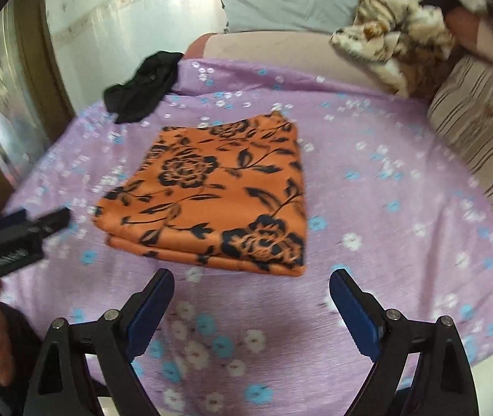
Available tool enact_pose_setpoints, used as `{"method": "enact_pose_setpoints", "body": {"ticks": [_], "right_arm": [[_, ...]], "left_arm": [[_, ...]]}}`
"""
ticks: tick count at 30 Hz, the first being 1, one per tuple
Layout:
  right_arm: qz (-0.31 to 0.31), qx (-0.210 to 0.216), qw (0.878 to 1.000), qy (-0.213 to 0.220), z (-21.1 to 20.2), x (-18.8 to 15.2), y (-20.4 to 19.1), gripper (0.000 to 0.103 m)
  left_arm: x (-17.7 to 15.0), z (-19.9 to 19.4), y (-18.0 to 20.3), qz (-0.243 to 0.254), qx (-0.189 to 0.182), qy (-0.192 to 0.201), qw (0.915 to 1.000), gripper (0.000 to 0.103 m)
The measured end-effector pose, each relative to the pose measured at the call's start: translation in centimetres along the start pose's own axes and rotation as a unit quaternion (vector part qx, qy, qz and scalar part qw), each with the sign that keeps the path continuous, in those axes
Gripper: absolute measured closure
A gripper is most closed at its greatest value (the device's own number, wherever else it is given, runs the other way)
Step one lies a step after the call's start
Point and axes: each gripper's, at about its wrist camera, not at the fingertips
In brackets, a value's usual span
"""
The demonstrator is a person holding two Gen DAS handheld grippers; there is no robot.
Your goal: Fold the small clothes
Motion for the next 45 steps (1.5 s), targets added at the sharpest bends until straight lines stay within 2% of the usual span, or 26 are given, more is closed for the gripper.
{"method": "enact_pose_setpoints", "body": {"ticks": [3, 7, 15, 25, 28, 34, 45], "right_arm": [[-0.008, -0.017, 1.0, 0.01, -0.6, 0.6, -0.4, 0.01], [-0.001, -0.012, 1.0, 0.007, -1.0, 1.1, -0.4, 0.01], [-0.001, -0.01, 1.0, 0.014, -1.8, 2.0, -0.5, 0.01], [-0.003, 0.007, 1.0, 0.012, -1.9, 2.1, -0.8, 0.01], [-0.003, 0.008, 1.0, 0.012, -2.0, 2.1, -0.9, 0.01], [-0.003, 0.012, 1.0, 0.01, -1.9, 2.2, -1.1, 0.01], [-0.013, 0.012, 1.0, 0.001, -1.5, 2.1, -1.7, 0.01]], "left_arm": [[0.2, -1.0, 0.0, -0.002, -0.004, 0.01, 0.9999, 0.013], [0.5, -1.7, 0.2, 0.002, -0.005, 0.009, 0.9999, 0.009], [0.3, -2.8, 0.7, 0.006, -0.013, 0.02, 0.9997, 0.008], [0.3, -3.4, 1.0, 0.018, 0.01, 0.031, 0.9993, 0.008], [0.1, -3.4, 1.2, 0.018, 0.017, 0.028, 0.9993, 0.001], [0.1, -4.0, 1.3, 0.021, -0.002, 0.038, 0.999, 0.001], [0.0, -4.1, 1.2, 0.016, -0.011, 0.04, 0.999, 0.001]]}}
Point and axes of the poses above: each gripper's, at about its wrist camera, not at the fingertips, and z roughly the way its jaws point, y to its right, x to its top, and after that the axes turned 6 degrees about -y, right-handed
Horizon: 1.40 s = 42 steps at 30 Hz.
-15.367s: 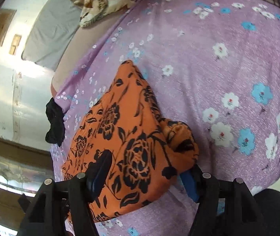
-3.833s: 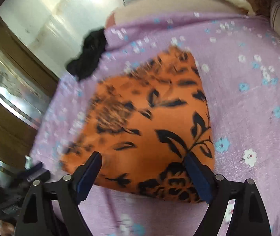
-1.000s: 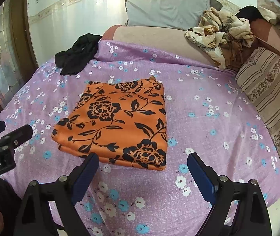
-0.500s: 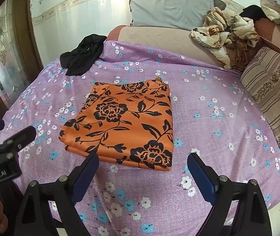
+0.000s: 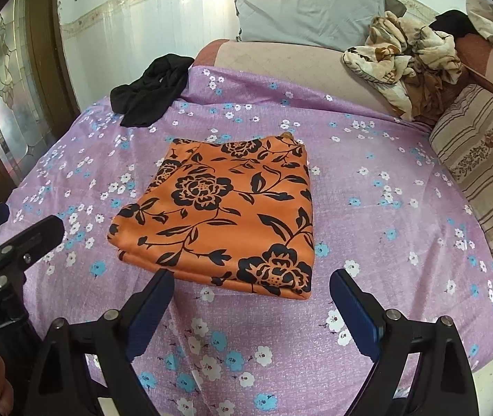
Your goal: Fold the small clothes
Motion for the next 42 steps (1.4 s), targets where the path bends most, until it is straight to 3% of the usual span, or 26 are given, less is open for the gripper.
{"method": "enact_pose_setpoints", "body": {"ticks": [42], "right_arm": [[-0.014, -0.01, 1.0, 0.003, 0.0, 1.0, -0.4, 0.01]], "left_arm": [[0.6, 0.4, 0.2, -0.015, -0.015, 0.0, 0.9998, 0.001]]}}
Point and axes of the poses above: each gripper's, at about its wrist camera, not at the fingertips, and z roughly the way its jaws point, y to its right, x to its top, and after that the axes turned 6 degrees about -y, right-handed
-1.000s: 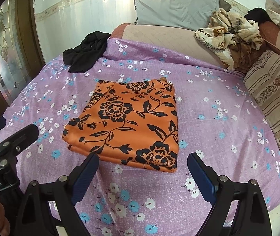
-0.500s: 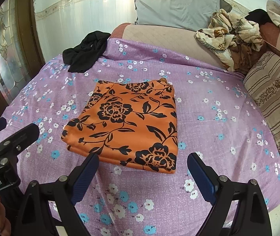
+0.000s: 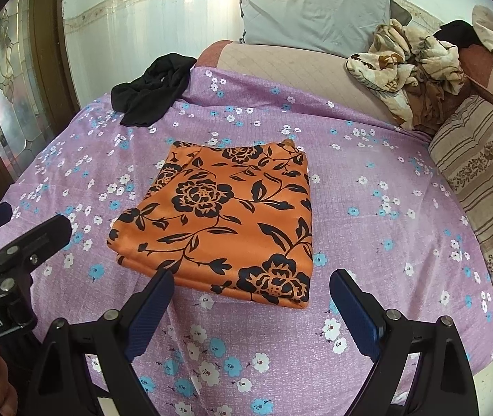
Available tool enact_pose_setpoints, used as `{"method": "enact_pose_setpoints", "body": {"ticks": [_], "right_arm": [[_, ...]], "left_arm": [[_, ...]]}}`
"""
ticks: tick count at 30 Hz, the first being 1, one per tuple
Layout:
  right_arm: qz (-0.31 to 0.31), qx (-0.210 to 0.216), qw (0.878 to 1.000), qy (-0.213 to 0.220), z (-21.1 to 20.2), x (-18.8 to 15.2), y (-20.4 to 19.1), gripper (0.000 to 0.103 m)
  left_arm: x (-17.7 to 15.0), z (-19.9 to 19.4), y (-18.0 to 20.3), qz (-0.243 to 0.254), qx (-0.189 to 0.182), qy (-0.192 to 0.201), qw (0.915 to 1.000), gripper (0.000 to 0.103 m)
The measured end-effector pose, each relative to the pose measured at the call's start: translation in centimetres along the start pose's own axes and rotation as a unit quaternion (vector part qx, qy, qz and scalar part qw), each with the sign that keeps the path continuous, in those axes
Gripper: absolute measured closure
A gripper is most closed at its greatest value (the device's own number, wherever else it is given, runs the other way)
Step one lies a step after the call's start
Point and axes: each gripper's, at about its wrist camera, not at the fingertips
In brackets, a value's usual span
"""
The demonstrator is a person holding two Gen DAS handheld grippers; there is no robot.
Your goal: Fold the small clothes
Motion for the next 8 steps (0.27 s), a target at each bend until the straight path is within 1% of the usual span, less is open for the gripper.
{"method": "enact_pose_setpoints", "body": {"ticks": [8], "right_arm": [[0.001, 0.001, 1.0, -0.003, 0.27, 0.01, 0.02, 0.01]], "left_arm": [[0.35, 0.43, 0.05, -0.001, -0.013, 0.003, 0.9999, 0.001]]}}
Point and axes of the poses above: each gripper's, at about its wrist camera, not at the fingertips, and z roughly the way its jaws point, y to its right, x to its top, and after that the axes turned 6 degrees about -y, right-handed
